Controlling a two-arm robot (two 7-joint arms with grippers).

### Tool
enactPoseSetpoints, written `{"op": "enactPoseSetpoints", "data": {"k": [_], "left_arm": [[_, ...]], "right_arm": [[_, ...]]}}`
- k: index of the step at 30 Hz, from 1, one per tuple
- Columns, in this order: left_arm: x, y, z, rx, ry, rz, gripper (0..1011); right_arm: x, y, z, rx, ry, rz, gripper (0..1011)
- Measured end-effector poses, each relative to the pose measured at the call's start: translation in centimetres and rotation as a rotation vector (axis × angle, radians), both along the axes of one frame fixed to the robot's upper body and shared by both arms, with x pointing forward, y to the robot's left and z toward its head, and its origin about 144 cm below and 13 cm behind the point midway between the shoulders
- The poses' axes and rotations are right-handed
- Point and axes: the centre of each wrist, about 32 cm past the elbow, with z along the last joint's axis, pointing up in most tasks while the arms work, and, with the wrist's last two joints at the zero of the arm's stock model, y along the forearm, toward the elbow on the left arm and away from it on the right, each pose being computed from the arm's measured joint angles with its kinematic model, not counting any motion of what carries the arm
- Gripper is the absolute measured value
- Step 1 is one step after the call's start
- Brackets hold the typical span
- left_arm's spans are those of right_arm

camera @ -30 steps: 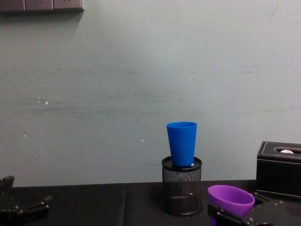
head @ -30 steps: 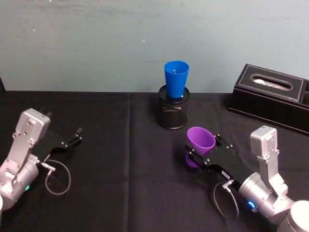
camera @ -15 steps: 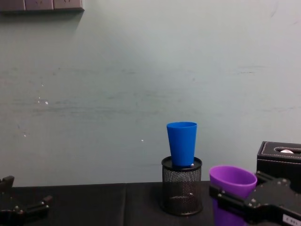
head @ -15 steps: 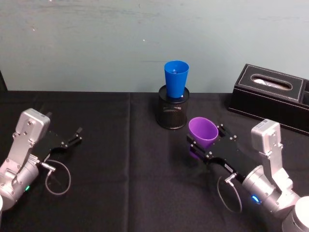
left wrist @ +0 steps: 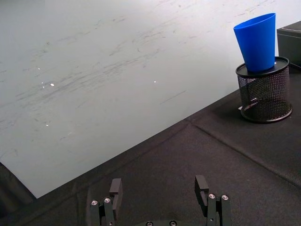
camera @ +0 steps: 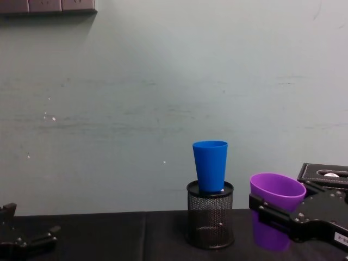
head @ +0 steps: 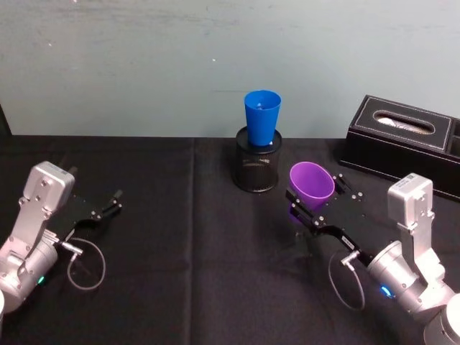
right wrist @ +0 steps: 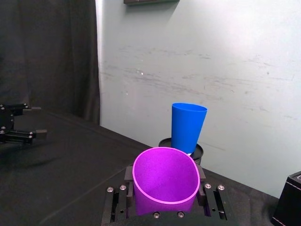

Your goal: Pick up one cup with a gripper and tap it against the other cup.

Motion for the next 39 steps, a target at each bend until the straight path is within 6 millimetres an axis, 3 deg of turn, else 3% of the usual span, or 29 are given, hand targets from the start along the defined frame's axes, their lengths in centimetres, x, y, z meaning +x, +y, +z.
{"op": "enactPoseSetpoints", "data": {"k": [21,39], "left_arm": [[0.0,0.0,0.0,0.0,0.0,0.0,1011],[0.0,0.0,0.0,0.0,0.0,0.0,1011]], "right_arm": [[0.2,0.0,0.0,0.006,0.006,0.001,735],[3.6,-0.1,-0.2,0.035,0.003,0.014,734]]}}
